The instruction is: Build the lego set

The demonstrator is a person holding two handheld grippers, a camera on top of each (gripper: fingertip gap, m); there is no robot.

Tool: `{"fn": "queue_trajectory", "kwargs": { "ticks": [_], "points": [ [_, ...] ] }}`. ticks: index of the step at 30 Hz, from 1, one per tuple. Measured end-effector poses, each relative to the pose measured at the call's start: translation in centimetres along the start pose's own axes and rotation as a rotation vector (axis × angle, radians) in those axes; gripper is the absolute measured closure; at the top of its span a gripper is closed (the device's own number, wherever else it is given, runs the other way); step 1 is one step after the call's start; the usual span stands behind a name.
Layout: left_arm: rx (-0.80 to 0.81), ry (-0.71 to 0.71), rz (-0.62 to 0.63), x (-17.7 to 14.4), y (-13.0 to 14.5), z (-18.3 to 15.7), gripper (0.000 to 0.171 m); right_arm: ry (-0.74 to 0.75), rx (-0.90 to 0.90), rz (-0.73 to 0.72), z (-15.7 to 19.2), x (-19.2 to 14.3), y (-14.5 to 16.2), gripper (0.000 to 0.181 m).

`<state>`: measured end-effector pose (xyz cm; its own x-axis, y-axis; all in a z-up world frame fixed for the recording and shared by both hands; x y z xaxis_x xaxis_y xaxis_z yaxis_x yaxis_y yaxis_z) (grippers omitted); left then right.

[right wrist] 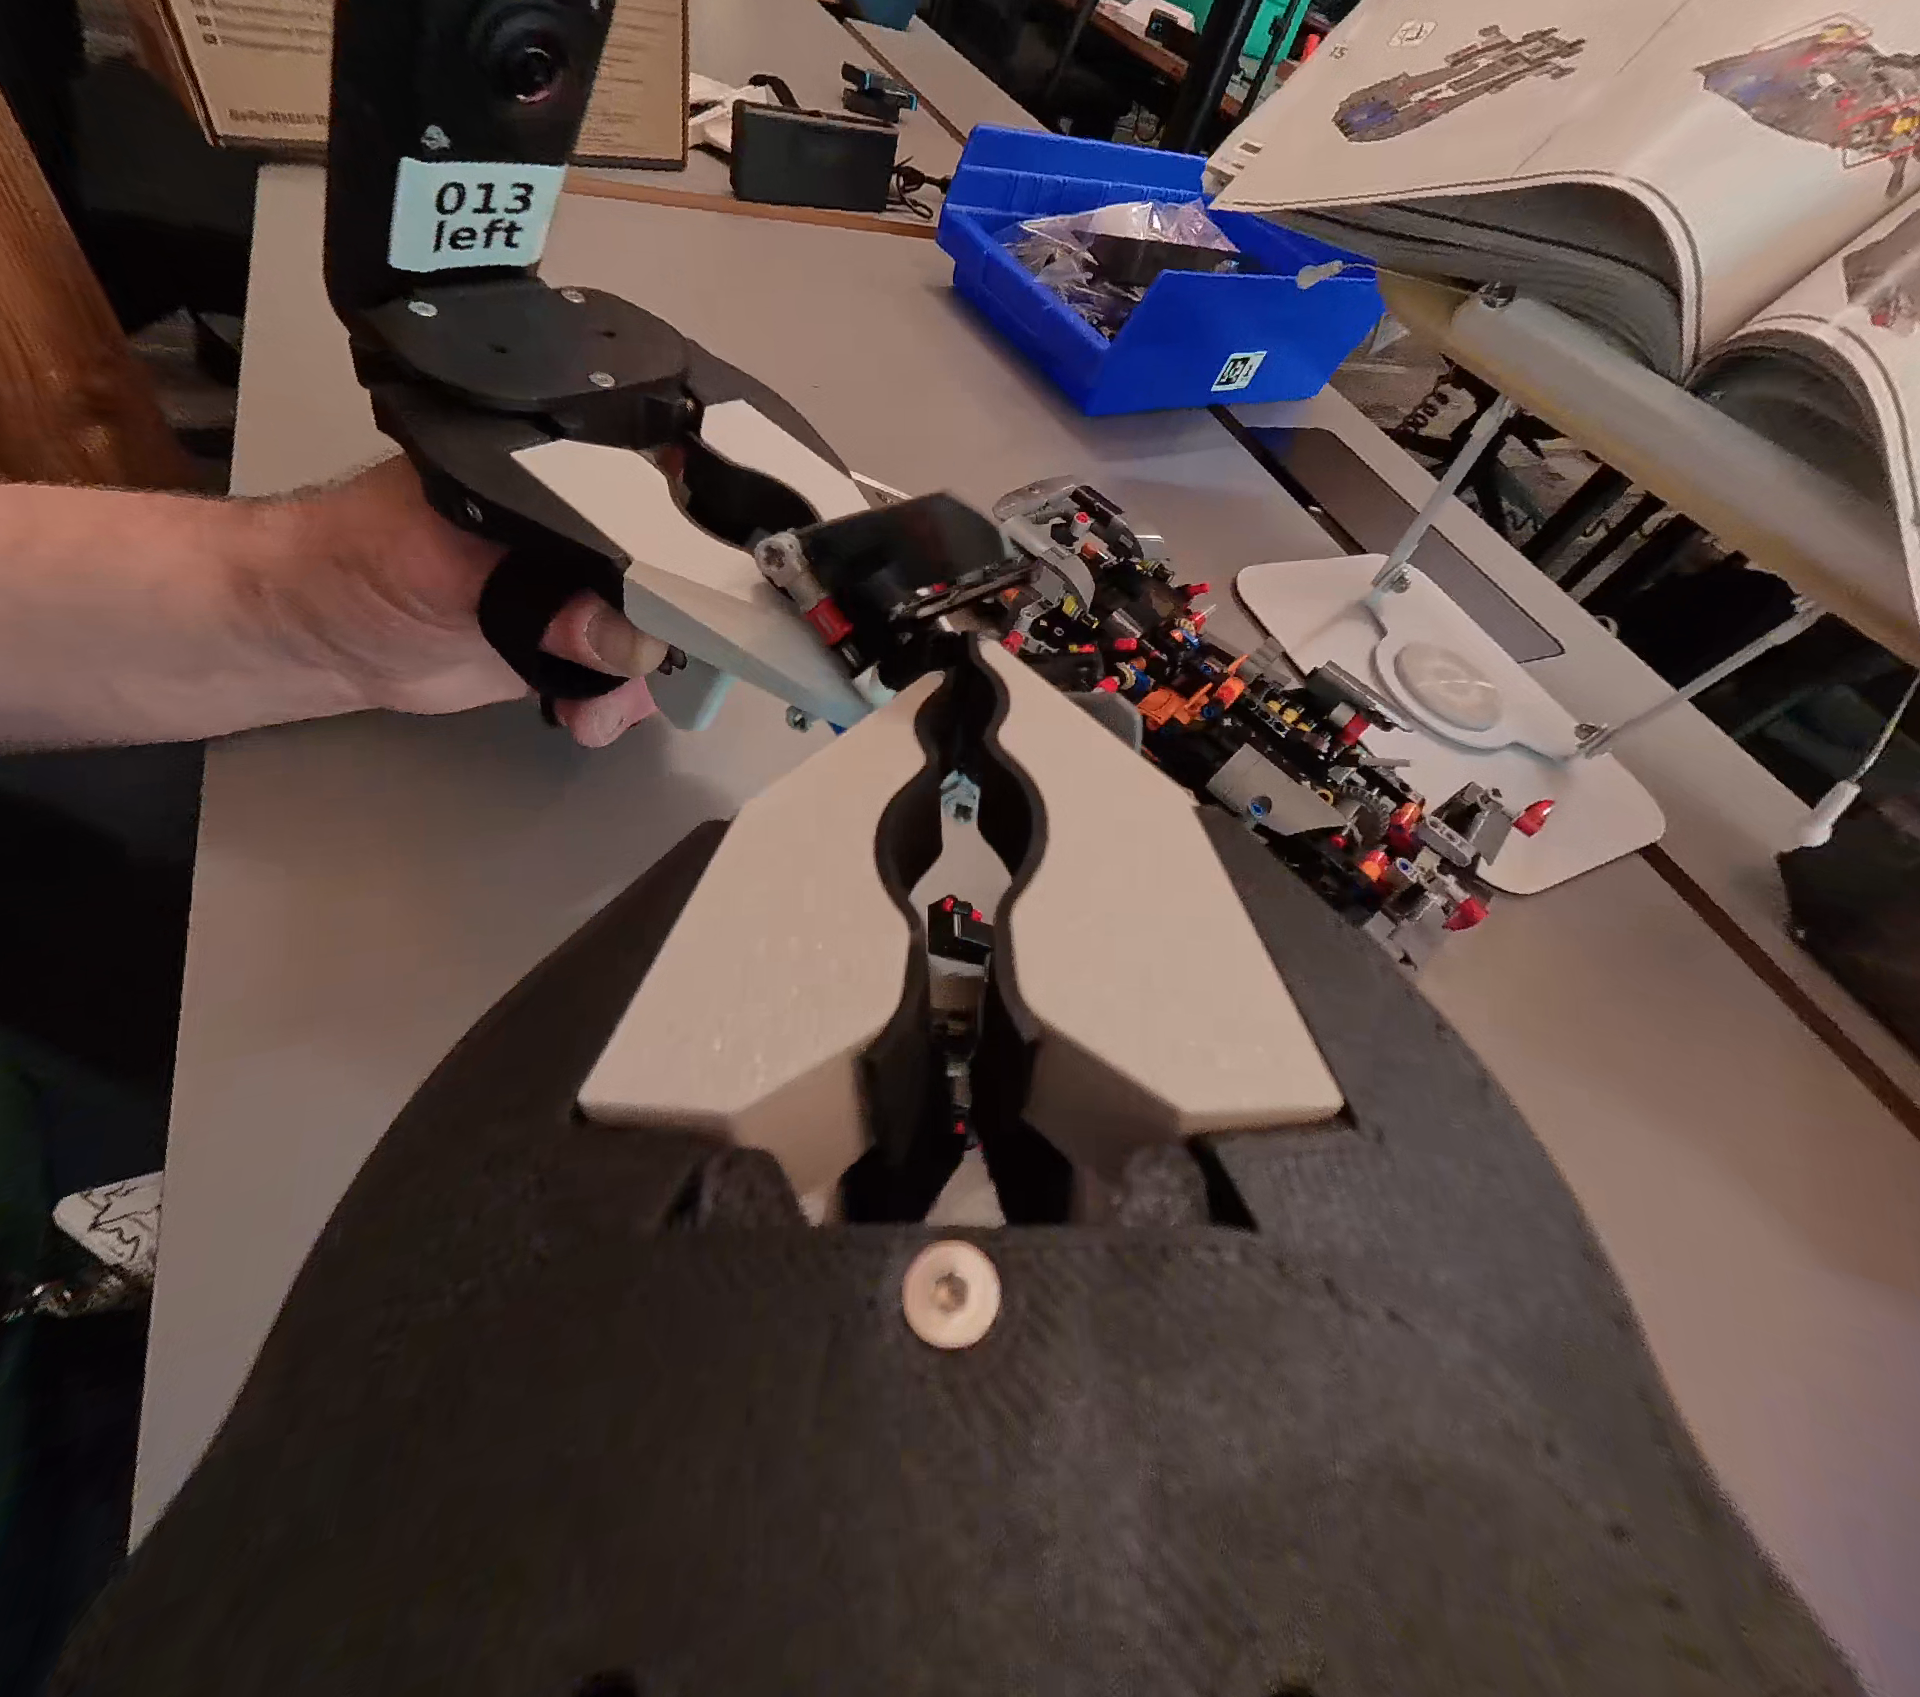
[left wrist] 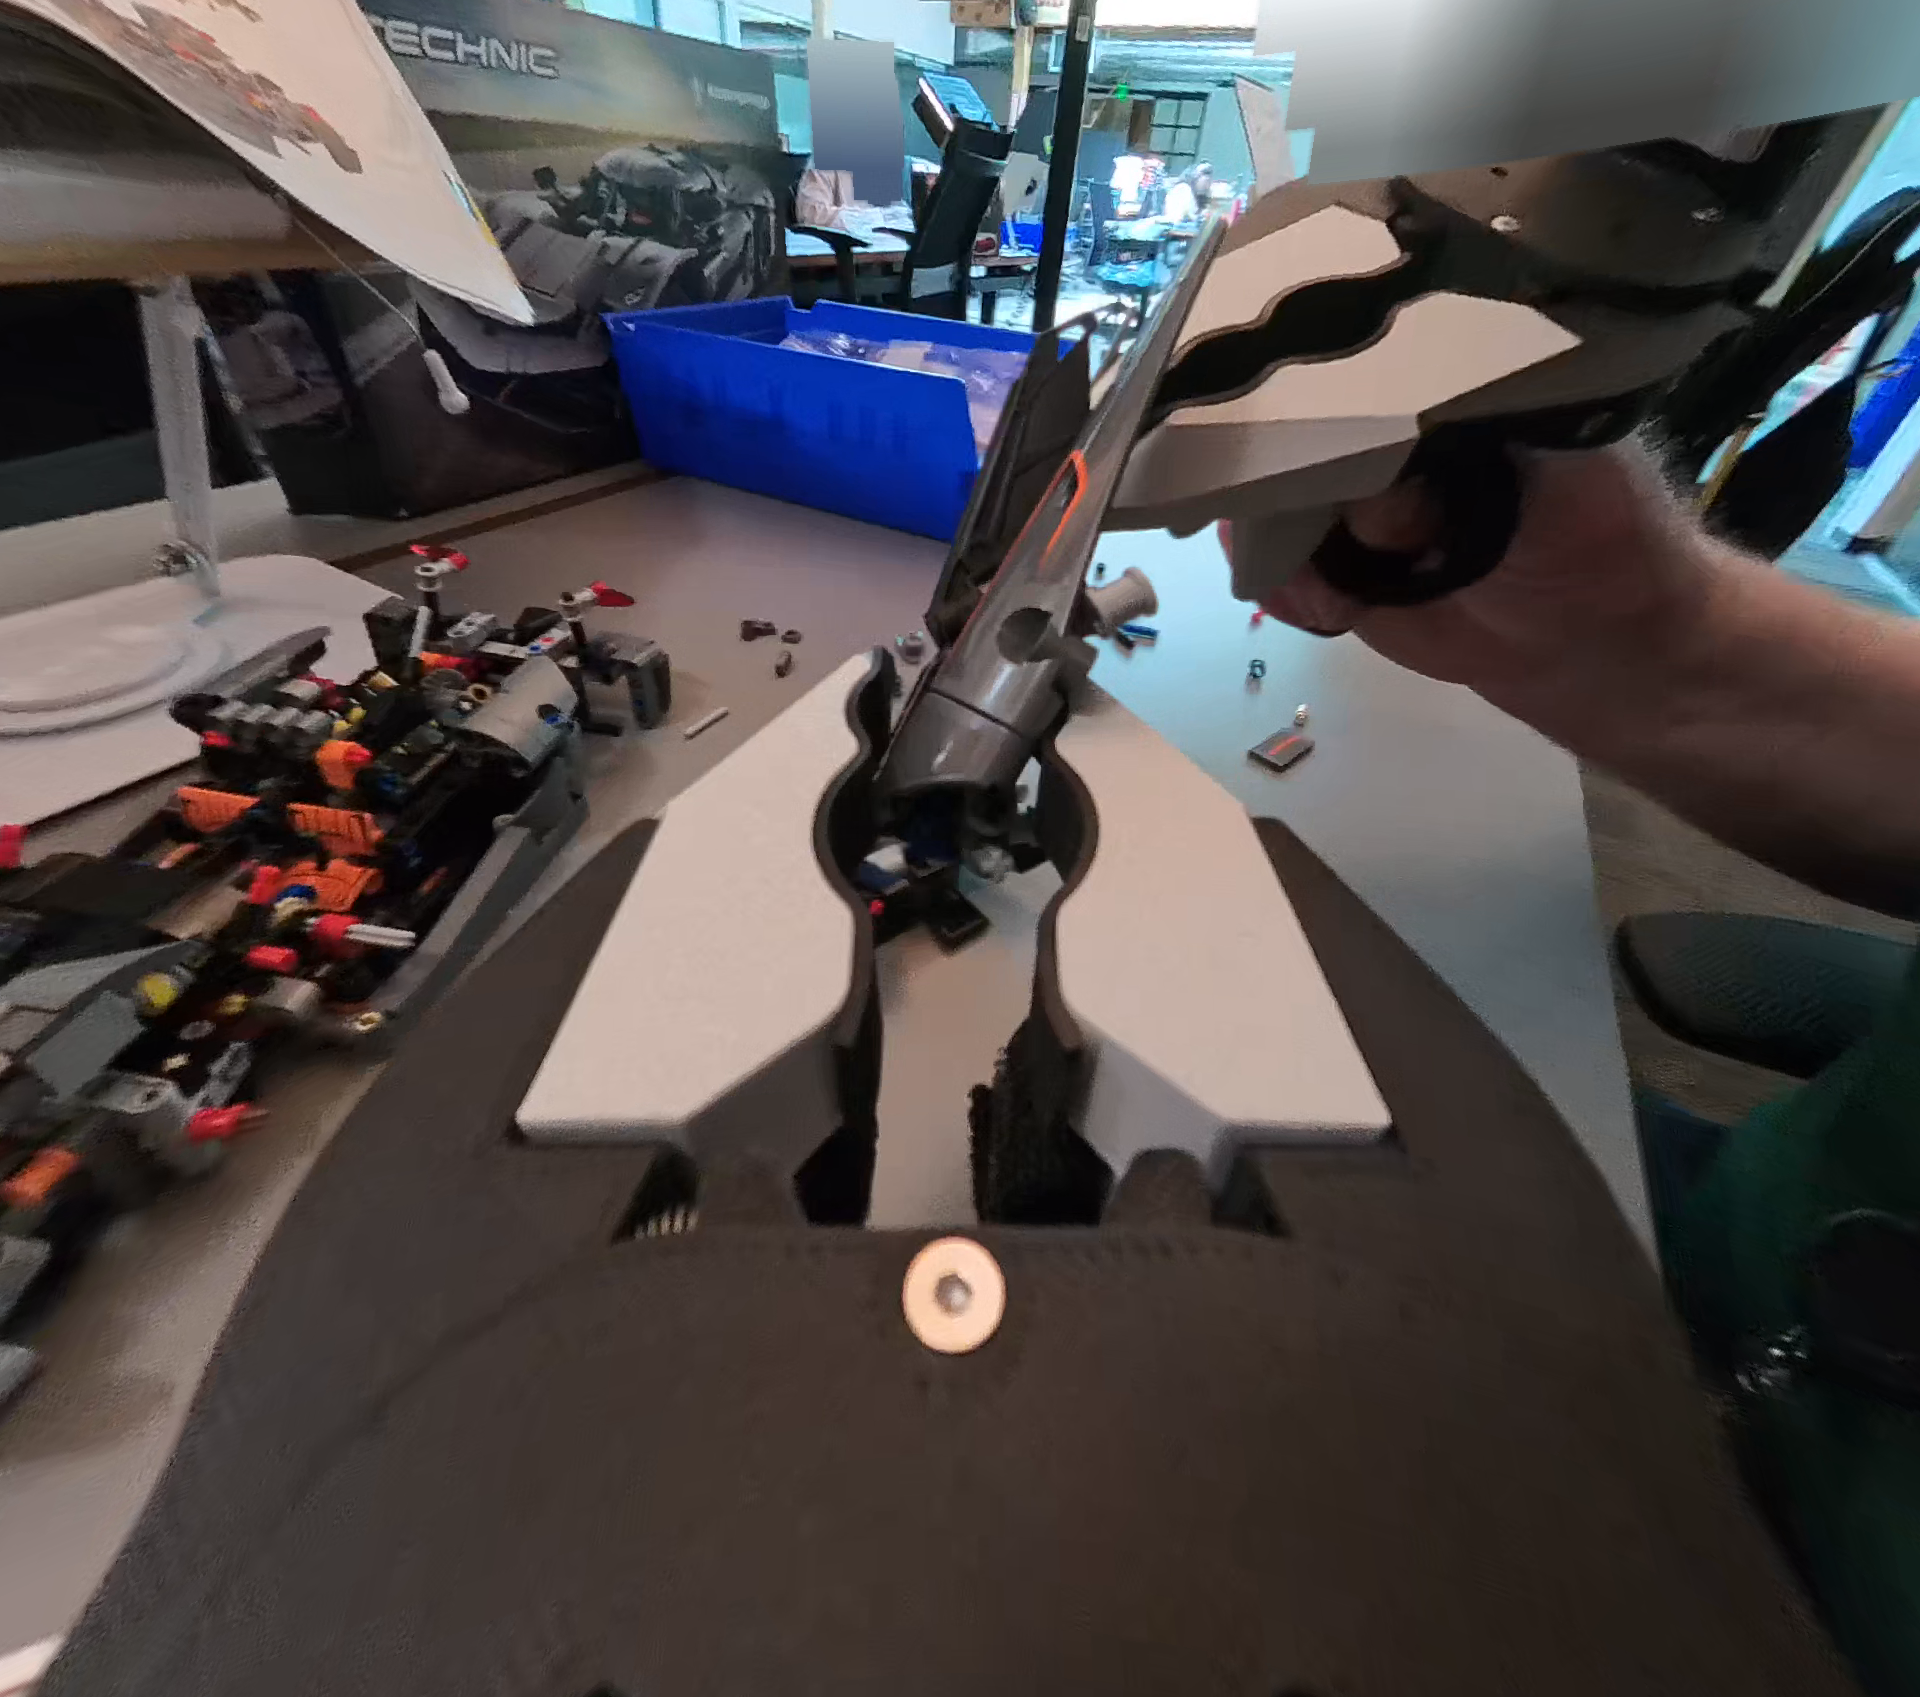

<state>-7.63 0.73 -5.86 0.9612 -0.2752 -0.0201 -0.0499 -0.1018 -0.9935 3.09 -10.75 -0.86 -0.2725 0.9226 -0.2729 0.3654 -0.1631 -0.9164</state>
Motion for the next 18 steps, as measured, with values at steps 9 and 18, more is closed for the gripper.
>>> {"fn": "queue_trajectory", "kwargs": {
  "ticks": [9, 18],
  "points": [
    [-0.077, 0.105, 0.046, 0.8, 0.5, -0.1, 0.153, -0.112, 0.027, 0.026, -1.3, -0.4, 0.7, 0.181],
    [-0.065, 0.170, 0.074, 1.3, 0.8, -0.2, 0.157, -0.222, 0.075, 0.035, -2.2, -0.4, 0.9, 0.176]
  ]
}}
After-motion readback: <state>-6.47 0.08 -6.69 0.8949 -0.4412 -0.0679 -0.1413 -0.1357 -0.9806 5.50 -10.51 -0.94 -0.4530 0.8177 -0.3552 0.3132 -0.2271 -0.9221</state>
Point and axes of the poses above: each gripper's, where its closed fingertips meet, x out along the fingers, y out of its underside, z = x × y across the jaws, the point moved 9 cm from there along -x, back along the fingers, and after that the axes turned 2 degrees about -x, right-handed, at the moved point
